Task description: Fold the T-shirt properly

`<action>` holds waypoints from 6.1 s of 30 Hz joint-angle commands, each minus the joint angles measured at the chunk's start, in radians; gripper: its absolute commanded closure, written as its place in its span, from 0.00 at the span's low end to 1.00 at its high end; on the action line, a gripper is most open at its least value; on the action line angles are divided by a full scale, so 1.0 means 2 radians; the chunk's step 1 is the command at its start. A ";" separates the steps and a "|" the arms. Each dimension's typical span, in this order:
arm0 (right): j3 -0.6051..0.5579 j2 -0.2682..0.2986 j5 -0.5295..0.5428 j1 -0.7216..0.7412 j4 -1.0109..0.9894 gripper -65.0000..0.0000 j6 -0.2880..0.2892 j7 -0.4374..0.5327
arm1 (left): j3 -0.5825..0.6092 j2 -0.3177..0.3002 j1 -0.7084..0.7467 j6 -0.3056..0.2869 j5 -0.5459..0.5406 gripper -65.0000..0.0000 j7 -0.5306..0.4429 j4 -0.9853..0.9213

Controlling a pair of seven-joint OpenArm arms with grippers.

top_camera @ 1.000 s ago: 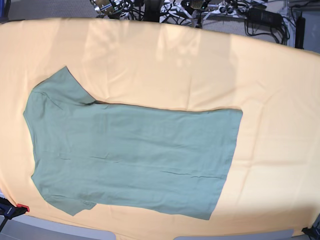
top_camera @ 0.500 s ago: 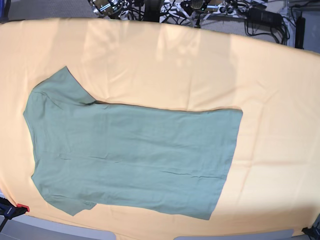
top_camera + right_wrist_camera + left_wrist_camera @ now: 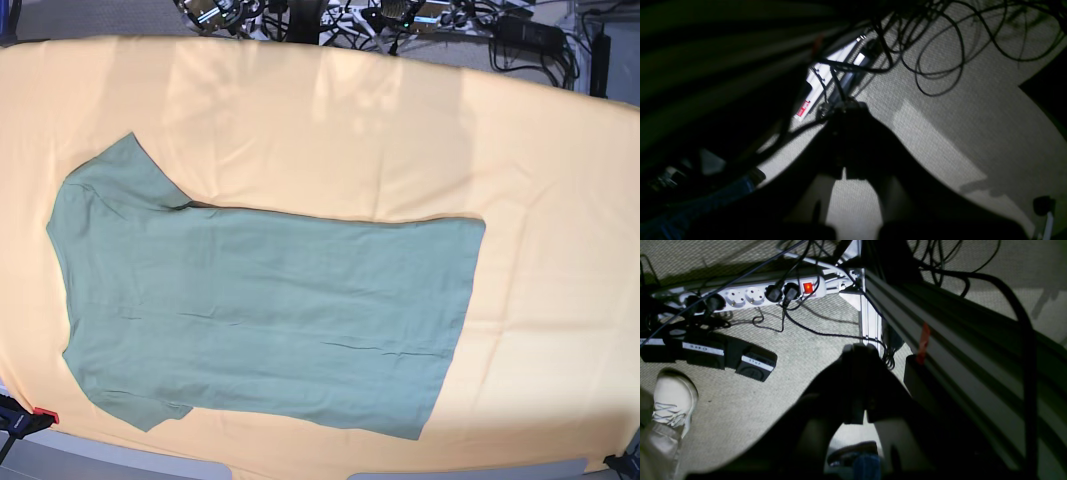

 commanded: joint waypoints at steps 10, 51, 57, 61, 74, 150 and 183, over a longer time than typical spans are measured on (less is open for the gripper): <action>0.001 0.033 0.000 -0.071 0.076 1.00 0.028 -0.027 | 0.001 -0.044 0.069 -0.055 -0.026 1.00 0.124 0.121; 0.220 0.227 0.083 -0.584 0.969 1.00 -0.025 -0.149 | -0.344 -0.305 0.460 -0.205 -0.294 1.00 0.291 0.999; 0.299 0.227 0.083 -0.584 0.969 1.00 -0.002 -0.130 | -0.377 -0.326 0.404 -0.252 -0.325 1.00 0.291 0.998; 0.330 0.227 0.085 -0.545 0.969 1.00 0.013 -0.101 | -0.377 -0.354 0.358 -0.266 -0.322 1.00 0.277 0.997; 0.322 0.227 0.094 -0.376 0.969 0.98 0.048 -0.043 | -0.187 -0.527 0.207 -0.262 -0.072 0.78 0.041 0.875; 0.194 0.273 0.097 -0.088 0.583 0.58 0.088 -0.146 | 0.452 -0.446 -0.358 -0.173 0.070 1.00 -0.045 0.534; 0.238 0.397 0.217 -0.195 0.712 1.00 0.141 -0.218 | 0.452 -0.564 -0.392 -0.294 -0.078 1.00 -0.035 0.652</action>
